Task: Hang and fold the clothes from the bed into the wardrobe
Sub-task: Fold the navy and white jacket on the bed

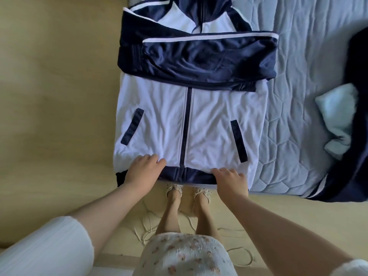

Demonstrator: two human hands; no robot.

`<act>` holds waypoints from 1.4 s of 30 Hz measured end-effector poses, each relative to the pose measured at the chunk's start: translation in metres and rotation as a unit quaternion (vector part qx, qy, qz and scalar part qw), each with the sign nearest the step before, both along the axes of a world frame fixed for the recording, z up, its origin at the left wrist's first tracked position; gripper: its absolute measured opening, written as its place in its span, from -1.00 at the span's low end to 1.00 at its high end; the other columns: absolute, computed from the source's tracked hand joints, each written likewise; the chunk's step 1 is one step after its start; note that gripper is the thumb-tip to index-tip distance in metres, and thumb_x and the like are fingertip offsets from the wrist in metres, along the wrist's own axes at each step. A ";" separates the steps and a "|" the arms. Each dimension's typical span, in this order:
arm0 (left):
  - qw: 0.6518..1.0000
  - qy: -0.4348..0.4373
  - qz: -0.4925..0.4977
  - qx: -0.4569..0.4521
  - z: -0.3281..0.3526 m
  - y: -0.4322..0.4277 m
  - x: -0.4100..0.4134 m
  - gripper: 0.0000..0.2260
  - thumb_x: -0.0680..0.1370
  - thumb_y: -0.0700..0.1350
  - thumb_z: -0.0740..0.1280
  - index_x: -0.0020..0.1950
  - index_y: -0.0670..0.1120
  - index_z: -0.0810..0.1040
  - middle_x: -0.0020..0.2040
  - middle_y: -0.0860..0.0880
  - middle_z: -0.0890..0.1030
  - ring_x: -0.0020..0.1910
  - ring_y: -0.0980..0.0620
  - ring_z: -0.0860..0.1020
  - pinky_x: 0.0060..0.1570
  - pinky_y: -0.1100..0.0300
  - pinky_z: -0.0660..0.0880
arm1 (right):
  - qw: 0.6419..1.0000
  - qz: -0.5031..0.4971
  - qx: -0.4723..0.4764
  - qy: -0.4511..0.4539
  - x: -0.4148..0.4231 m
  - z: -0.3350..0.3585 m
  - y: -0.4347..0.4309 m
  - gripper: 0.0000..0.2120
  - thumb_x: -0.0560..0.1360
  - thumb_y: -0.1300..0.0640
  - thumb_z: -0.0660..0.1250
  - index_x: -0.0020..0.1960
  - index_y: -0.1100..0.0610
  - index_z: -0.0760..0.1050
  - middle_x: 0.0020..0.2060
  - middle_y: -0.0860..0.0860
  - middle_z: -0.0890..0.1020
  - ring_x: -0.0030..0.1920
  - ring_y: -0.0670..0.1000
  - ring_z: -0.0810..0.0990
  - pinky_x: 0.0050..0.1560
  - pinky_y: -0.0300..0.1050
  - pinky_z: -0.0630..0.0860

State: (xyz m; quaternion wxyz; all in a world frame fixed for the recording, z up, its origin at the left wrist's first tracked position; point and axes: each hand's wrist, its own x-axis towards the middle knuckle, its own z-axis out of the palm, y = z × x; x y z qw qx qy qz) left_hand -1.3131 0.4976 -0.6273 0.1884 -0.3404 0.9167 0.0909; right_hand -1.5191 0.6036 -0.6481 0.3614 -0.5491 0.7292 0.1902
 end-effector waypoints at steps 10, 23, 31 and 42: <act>0.982 -0.094 0.106 0.123 0.060 -0.024 0.013 -0.72 0.48 -0.37 0.14 0.13 -0.12 0.36 0.01 -0.07 0.51 -0.10 -0.12 0.52 -0.31 0.12 0.30 | 0.998 0.007 0.066 0.014 -0.013 0.075 -0.023 -0.64 0.43 0.38 0.09 0.02 -0.02 0.43 -0.03 0.00 0.58 0.04 0.09 0.49 -0.08 -0.10 0.23; 0.904 -0.160 0.083 0.388 0.104 -0.030 0.041 -0.85 0.46 -0.24 0.17 -0.15 0.02 0.39 -0.28 0.05 0.43 -0.33 0.09 0.39 -0.41 0.22 0.23 | 0.965 -0.008 0.248 -0.089 0.015 0.122 0.007 -0.73 0.52 0.31 0.04 -0.06 0.01 0.44 -0.26 -0.06 0.46 -0.15 0.04 0.47 -0.13 -0.13 0.39; 0.955 -0.175 0.033 0.239 0.121 -0.094 0.004 -0.95 0.47 -0.16 0.17 -0.10 -0.02 0.38 -0.29 0.06 0.39 -0.33 0.06 0.36 -0.42 0.19 0.21 | 0.985 -0.058 0.157 -0.029 -0.017 0.128 -0.045 -0.74 0.52 0.22 0.10 0.07 -0.02 0.49 -0.18 -0.04 0.48 -0.16 0.04 0.49 -0.19 -0.13 0.37; 0.993 -0.056 0.094 -0.037 0.163 -0.227 -0.099 -0.90 0.48 -0.17 0.19 -0.05 -0.02 0.42 -0.08 -0.08 0.59 -0.21 -0.08 0.45 -0.30 0.16 0.22 | 0.977 -0.092 -0.179 0.076 -0.122 0.155 -0.189 -0.80 0.49 0.29 0.11 0.08 0.12 0.32 0.03 0.13 0.59 0.03 0.18 0.51 -0.09 -0.06 0.24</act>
